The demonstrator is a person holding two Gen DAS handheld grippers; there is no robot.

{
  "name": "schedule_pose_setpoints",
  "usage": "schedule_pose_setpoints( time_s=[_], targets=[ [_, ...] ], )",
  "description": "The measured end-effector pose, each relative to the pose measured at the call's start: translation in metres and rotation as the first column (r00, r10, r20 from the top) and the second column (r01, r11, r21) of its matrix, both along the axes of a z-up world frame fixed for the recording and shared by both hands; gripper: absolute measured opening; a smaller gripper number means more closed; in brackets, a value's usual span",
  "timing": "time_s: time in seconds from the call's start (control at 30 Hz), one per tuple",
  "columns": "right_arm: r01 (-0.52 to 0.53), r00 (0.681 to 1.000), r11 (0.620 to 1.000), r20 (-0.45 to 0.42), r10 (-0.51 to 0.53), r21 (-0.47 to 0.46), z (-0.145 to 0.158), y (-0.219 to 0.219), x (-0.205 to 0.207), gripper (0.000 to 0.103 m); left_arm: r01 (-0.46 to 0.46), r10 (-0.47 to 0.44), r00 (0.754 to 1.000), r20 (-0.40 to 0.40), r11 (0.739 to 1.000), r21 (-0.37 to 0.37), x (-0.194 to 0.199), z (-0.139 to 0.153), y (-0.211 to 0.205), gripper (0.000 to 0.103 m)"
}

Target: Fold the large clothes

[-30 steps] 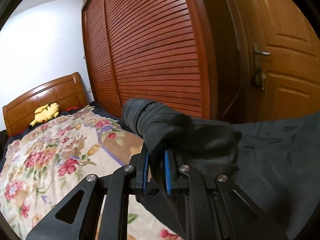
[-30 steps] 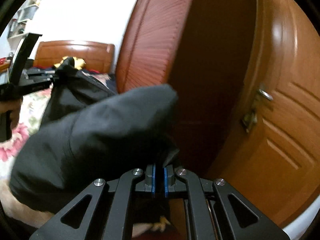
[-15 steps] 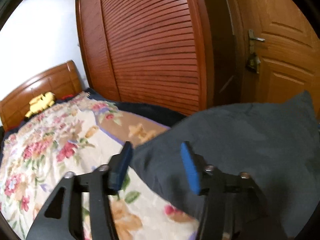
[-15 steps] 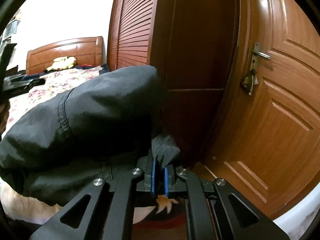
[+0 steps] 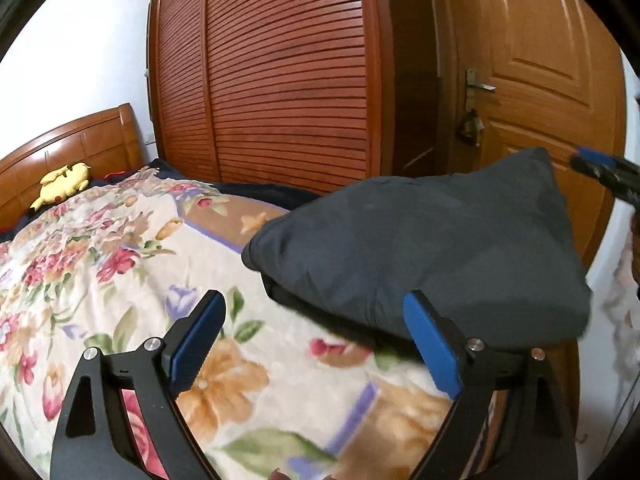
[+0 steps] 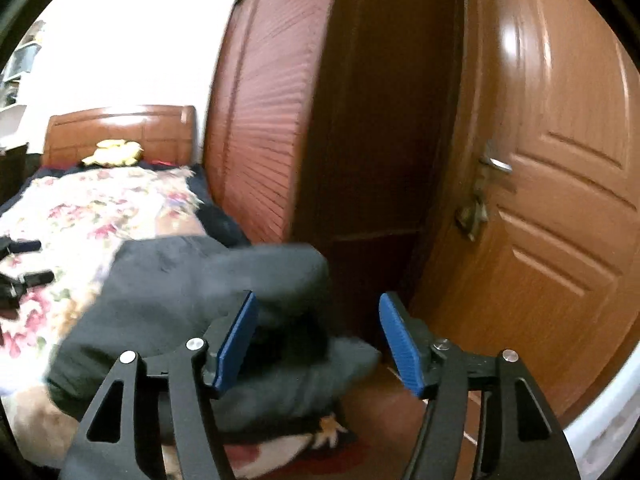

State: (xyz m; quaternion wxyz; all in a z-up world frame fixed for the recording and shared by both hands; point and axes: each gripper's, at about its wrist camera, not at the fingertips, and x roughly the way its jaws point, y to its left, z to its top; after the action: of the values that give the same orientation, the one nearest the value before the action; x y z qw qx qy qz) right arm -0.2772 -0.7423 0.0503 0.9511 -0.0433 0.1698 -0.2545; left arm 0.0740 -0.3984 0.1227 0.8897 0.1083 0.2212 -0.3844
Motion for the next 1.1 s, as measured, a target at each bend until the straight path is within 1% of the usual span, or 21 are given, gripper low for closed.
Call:
schedule_pose_setpoints(
  time_s=[0.07,0.13,0.27,0.3,0.37,0.43,0.5,0.63,0.73,0.8,0.87,1.03,1.1],
  targets=[
    [-0.052,0.999,0.999,0.001,0.052,-0.006,0.008,0.017,0.001,0.065,0.001,-0.001,1.000,0.001,1.000,-0.009,-0.007,-0.002,0.011,0.091],
    [-0.093,0.996,0.996,-0.012,0.093,-0.007,0.010,0.031,0.008,0.065,-0.005,0.005,1.000,0.003,1.000,-0.015,-0.014,-0.004,0.022,0.091],
    [-0.168,0.985,0.985,-0.033,0.169,0.031,0.007,0.049,0.025,0.065,-0.028,0.029,0.999,0.029,1.000,-0.012,-0.021,-0.006,0.042,0.091],
    [-0.168,0.985,0.985,-0.037,0.169,0.042,0.004,0.037,0.033,0.065,-0.035,0.036,0.999,0.033,0.999,-0.014,-0.023,-0.007,0.047,0.091],
    [-0.156,0.985,0.986,-0.065,0.160,0.055,-0.002,0.033,0.040,0.065,-0.042,0.043,0.999,0.032,0.999,-0.011,-0.026,-0.008,0.056,0.091],
    [-0.130,0.984,0.989,-0.111,0.137,0.067,-0.011,0.015,0.054,0.065,-0.044,0.044,0.998,0.036,0.999,-0.002,-0.030,-0.009,0.064,0.091],
    [-0.115,0.983,0.987,-0.133,0.129,0.108,-0.015,-0.008,0.073,0.065,-0.053,0.053,0.997,0.047,0.999,0.005,-0.035,-0.010,0.074,0.091],
    [-0.101,0.984,0.981,-0.131,0.124,0.168,-0.015,-0.035,0.067,0.066,-0.067,0.067,0.997,0.042,0.998,-0.002,-0.043,-0.011,0.093,0.091],
    [-0.079,0.987,0.985,-0.125,0.099,0.153,-0.004,-0.038,0.055,0.066,-0.081,0.081,0.996,0.040,0.997,-0.007,-0.048,-0.012,0.107,0.091],
    [-0.056,0.990,0.991,-0.122,0.071,0.125,0.001,-0.024,0.044,0.066,-0.092,0.092,0.995,0.036,0.996,-0.012,-0.050,-0.012,0.115,0.091],
    [-0.044,0.992,0.995,-0.115,0.055,0.092,-0.002,-0.011,0.050,0.066,-0.104,0.105,0.994,0.036,0.994,-0.018,-0.054,-0.011,0.125,0.091],
    [-0.071,0.994,0.996,-0.074,0.076,0.058,0.018,0.023,0.035,0.067,-0.143,0.144,0.989,0.029,0.989,-0.027,-0.061,-0.012,0.152,0.091],
    [-0.095,0.993,0.994,-0.066,0.099,0.056,0.016,0.037,0.034,0.069,-0.161,0.162,0.986,0.027,0.986,-0.032,-0.063,-0.014,0.164,0.091]
  ],
)
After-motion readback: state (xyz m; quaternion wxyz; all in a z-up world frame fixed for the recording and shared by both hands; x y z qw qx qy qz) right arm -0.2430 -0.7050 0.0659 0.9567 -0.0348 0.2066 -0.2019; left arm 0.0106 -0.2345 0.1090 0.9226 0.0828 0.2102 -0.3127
